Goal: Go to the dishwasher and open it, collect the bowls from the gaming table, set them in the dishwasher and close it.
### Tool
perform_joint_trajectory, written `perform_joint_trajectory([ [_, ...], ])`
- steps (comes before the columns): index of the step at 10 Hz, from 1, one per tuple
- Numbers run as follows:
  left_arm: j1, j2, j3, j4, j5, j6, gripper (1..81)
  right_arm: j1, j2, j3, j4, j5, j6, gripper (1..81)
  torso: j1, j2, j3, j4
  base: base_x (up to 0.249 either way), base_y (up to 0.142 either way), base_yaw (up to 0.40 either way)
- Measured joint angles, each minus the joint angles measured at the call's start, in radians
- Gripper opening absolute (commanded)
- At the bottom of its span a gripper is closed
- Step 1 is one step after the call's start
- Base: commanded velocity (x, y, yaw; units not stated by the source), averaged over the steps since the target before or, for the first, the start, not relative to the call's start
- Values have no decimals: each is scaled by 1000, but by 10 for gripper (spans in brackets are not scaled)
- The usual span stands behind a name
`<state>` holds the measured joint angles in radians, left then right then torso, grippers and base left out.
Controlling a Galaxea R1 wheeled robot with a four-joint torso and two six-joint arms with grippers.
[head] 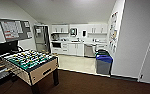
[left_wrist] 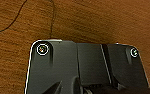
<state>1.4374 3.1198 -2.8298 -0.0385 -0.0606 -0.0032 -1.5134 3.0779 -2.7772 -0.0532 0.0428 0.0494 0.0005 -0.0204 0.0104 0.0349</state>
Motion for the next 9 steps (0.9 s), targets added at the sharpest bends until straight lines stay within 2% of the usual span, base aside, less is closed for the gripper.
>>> perform_joint_trajectory([
  [9, -3, 3, 0, 0, -1, 0, 811, 3, 4, 8, 0, 1, 0, 811, 1, 0, 0, 0, 137, 0, 0],
])
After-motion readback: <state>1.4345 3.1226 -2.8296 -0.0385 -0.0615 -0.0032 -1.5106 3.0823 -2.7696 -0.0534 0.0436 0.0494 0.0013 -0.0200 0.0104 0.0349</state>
